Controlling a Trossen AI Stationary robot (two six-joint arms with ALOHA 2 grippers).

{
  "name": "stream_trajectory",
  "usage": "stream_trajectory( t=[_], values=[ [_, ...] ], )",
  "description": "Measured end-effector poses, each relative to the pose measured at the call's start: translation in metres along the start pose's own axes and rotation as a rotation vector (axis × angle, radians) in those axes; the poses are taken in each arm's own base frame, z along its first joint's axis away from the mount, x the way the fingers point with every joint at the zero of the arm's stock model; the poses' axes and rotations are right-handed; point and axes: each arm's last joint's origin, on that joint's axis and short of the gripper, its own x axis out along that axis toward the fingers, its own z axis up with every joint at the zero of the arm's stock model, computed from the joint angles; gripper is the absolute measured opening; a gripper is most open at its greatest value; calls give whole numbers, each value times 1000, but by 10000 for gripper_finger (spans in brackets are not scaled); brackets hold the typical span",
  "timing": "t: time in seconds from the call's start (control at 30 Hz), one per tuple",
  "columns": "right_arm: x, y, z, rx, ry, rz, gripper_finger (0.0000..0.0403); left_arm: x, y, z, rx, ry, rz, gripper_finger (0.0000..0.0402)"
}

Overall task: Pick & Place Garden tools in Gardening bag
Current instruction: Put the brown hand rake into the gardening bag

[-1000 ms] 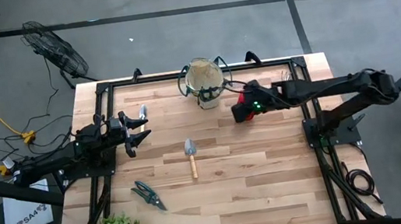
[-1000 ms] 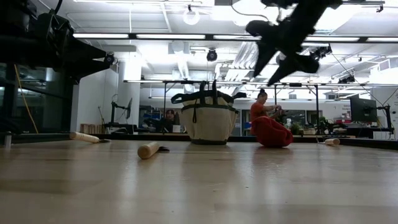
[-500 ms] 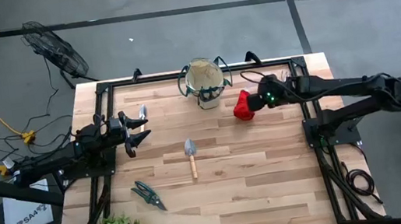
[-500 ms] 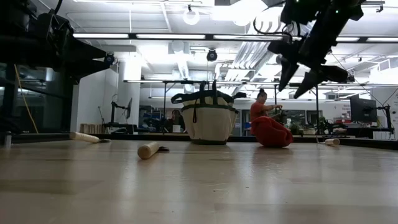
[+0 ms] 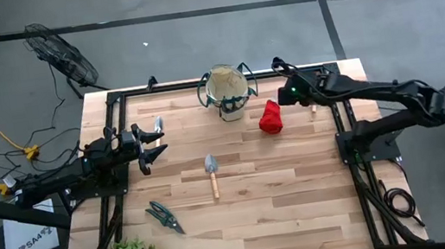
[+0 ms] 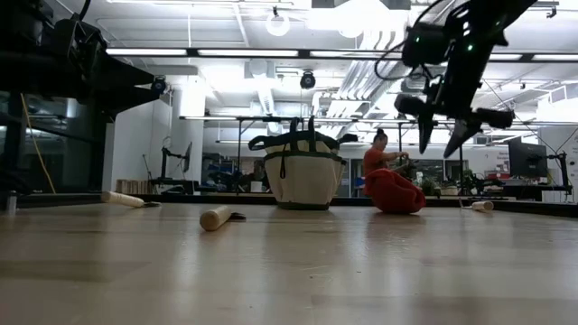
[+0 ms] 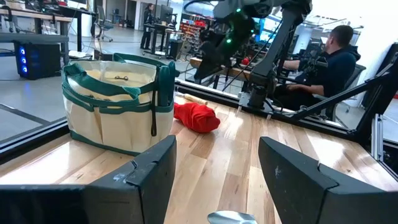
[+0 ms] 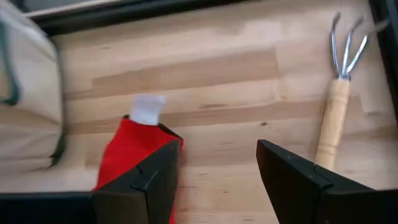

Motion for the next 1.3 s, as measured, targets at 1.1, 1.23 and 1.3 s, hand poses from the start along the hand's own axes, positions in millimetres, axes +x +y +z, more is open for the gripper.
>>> stream_trajectory(
  t=[1.1,1.23,1.3],
  values=[
    [67,1,70,126,262,-440,203,0,0,0,0,0,0,223],
    [75,-1,73,86,325,-511,192,0,0,0,0,0,0,223],
    [79,-2,75,82,345,-532,183,0,0,0,0,0,0,223]
  ],
)
